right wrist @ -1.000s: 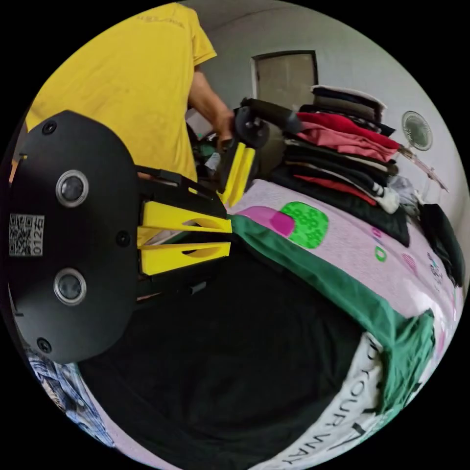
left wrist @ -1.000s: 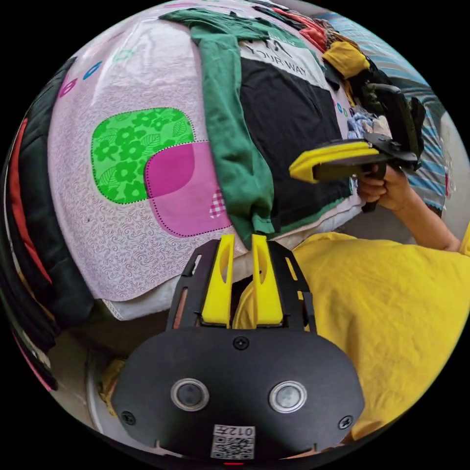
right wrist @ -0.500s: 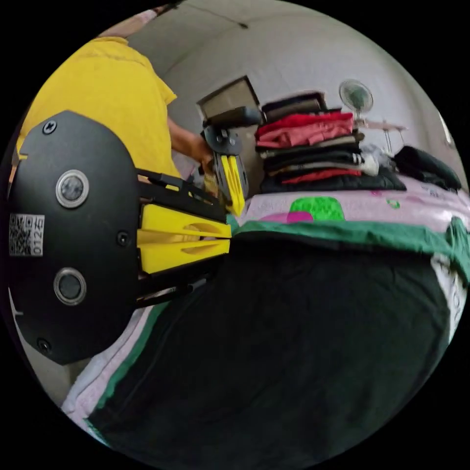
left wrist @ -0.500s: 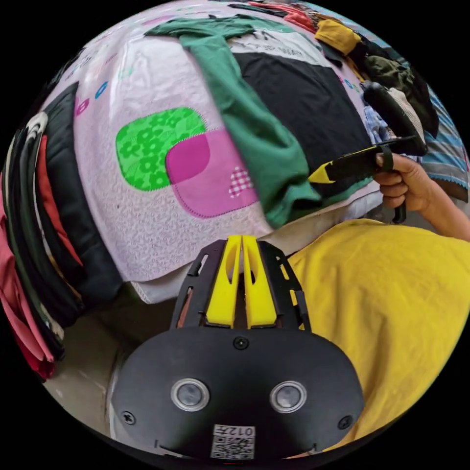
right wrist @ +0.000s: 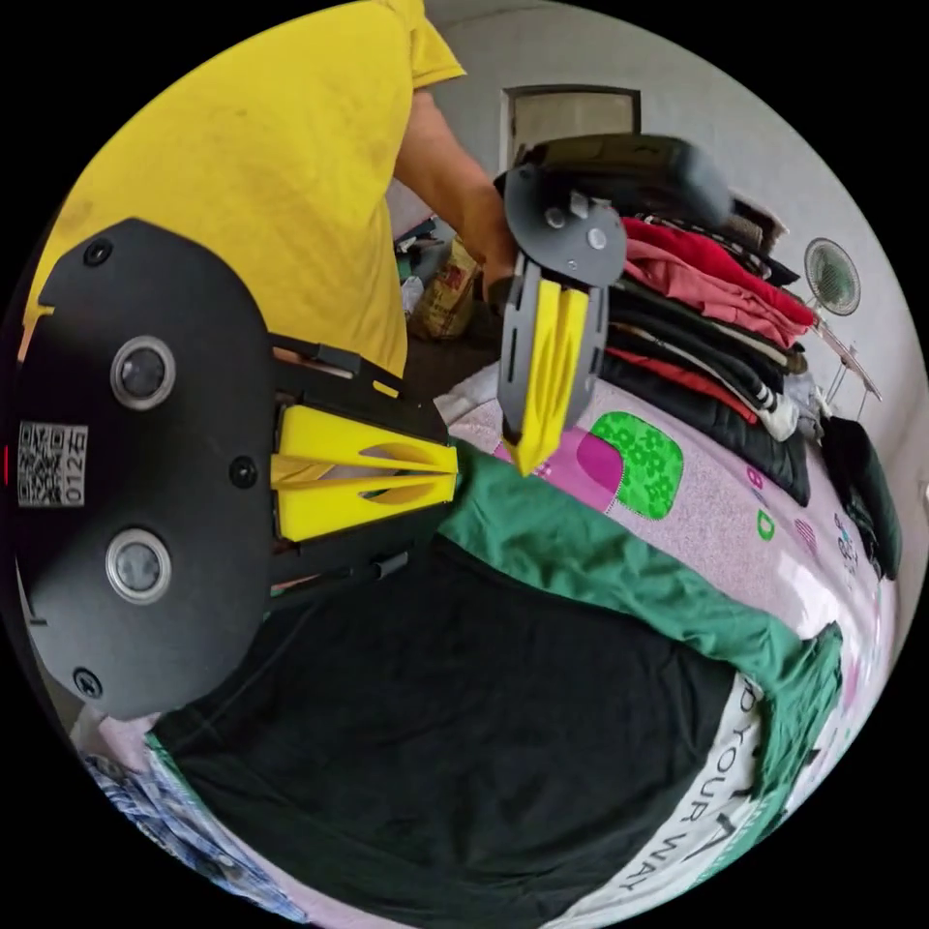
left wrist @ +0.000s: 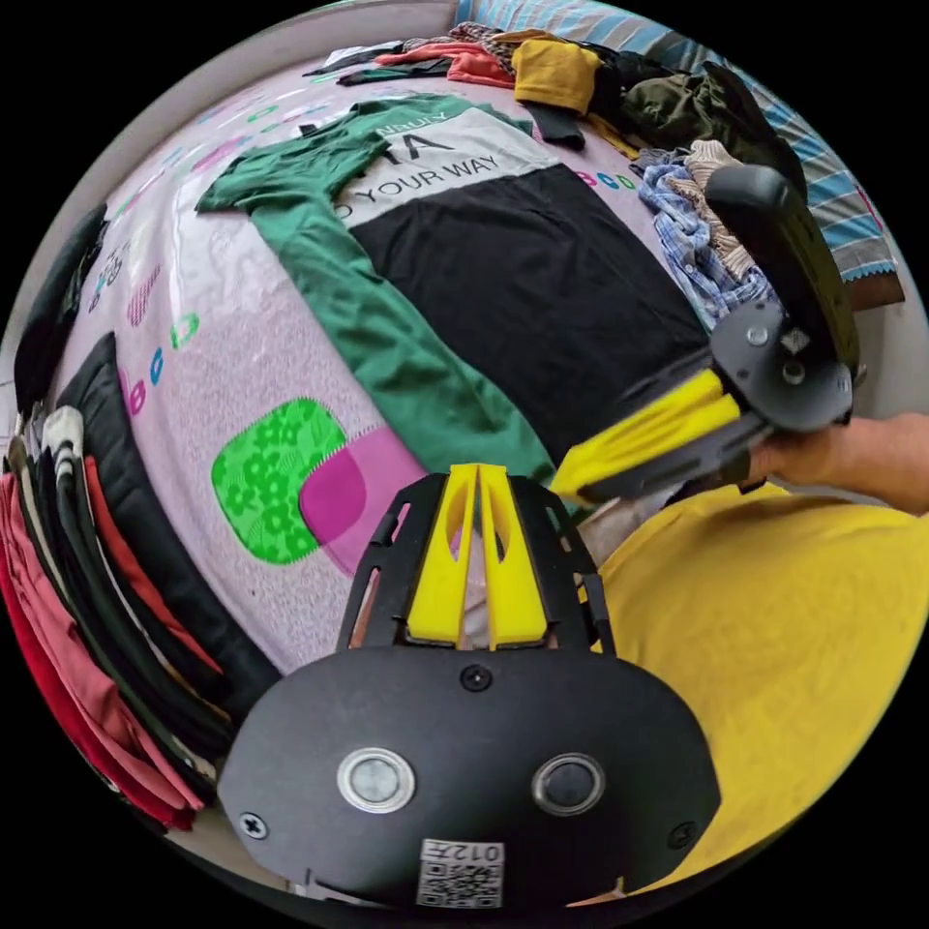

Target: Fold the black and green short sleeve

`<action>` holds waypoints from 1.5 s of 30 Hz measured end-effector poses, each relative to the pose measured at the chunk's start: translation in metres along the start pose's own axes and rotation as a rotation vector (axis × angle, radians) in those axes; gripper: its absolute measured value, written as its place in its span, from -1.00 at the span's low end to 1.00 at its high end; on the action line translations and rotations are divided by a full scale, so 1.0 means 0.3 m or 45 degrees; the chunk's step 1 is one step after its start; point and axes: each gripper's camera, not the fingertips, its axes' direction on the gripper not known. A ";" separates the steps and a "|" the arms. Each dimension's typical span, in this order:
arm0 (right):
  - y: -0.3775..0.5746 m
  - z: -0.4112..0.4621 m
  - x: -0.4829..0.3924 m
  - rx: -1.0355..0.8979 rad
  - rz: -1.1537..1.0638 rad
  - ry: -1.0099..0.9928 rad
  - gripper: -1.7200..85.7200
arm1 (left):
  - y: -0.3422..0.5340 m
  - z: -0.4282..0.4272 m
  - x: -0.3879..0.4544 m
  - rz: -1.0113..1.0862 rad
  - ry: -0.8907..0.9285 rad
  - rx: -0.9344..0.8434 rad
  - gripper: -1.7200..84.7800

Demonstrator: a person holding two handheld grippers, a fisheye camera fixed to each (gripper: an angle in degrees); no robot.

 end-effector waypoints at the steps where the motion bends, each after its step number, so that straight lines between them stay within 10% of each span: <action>1: -0.009 0.051 -0.003 -0.029 -0.006 0.039 -0.95 | -0.049 0.015 -0.007 0.035 0.028 -0.049 -0.95; 19: -0.106 0.128 -0.053 -0.327 -0.261 0.038 -0.96 | -0.477 -0.100 -0.200 -0.024 0.240 -0.293 -0.95; 26: -0.336 -0.164 0.218 0.020 -0.035 0.187 -0.96 | -0.657 -0.278 -0.267 0.028 0.261 -0.179 -0.95; 36: -0.982 -0.510 0.550 0.278 -0.075 0.595 -0.94 | -1.129 -0.646 -0.719 -0.086 -0.140 0.192 -0.93; 45: -1.290 -0.519 0.727 0.144 -0.255 0.620 -0.85 | -1.503 -0.643 -0.781 0.543 -0.491 -0.053 -0.90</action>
